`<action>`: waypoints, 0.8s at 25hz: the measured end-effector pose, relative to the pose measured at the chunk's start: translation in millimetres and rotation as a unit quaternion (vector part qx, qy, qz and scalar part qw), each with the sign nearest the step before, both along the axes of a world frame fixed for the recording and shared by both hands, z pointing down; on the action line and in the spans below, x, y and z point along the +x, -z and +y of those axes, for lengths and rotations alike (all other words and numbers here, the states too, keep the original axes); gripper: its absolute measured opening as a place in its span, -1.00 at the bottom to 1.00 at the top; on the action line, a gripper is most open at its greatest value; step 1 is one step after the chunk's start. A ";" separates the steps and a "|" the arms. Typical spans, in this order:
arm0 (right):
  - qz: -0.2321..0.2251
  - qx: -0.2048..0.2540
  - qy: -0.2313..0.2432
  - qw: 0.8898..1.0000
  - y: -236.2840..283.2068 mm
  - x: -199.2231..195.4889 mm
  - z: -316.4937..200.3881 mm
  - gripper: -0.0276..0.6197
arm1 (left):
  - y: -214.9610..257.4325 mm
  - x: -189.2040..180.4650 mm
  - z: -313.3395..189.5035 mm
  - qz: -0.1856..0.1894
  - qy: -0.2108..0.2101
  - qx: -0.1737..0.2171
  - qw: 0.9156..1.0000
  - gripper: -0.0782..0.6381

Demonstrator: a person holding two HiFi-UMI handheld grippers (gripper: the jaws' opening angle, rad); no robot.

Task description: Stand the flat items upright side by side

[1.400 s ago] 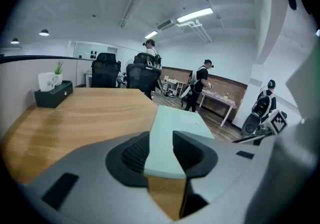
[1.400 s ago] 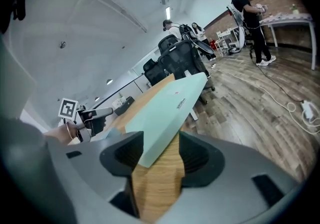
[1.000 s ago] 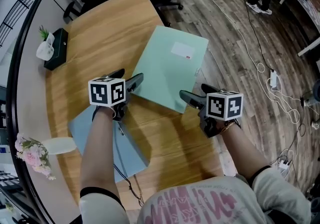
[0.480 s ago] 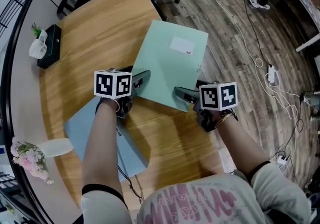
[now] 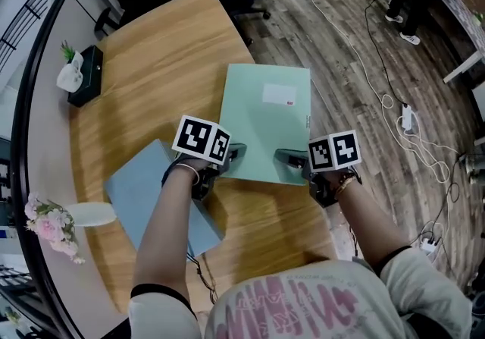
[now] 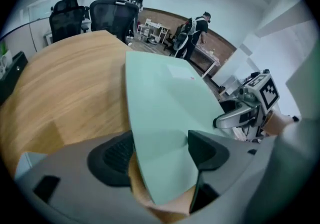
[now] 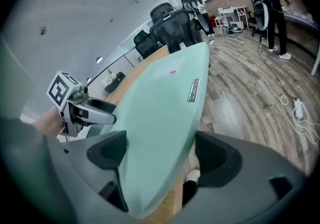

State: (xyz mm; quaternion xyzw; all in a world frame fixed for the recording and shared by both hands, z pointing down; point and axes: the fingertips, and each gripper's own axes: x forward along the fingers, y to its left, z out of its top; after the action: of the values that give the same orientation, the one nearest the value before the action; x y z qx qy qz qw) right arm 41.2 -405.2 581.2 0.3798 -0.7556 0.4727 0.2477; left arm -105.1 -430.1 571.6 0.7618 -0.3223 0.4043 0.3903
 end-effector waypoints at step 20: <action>0.166 0.247 0.113 0.948 70.7 48.2 89.5 0.47 | 77.7 43.6 133.0 -0.086 0.068 0.238 0.965 0.10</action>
State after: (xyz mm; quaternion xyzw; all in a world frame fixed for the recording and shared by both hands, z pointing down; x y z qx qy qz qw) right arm 89.4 -315.7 510.5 0.4146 -0.8350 0.1703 0.3192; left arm -61.5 -297.0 493.9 0.7715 -0.4926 0.3521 0.1954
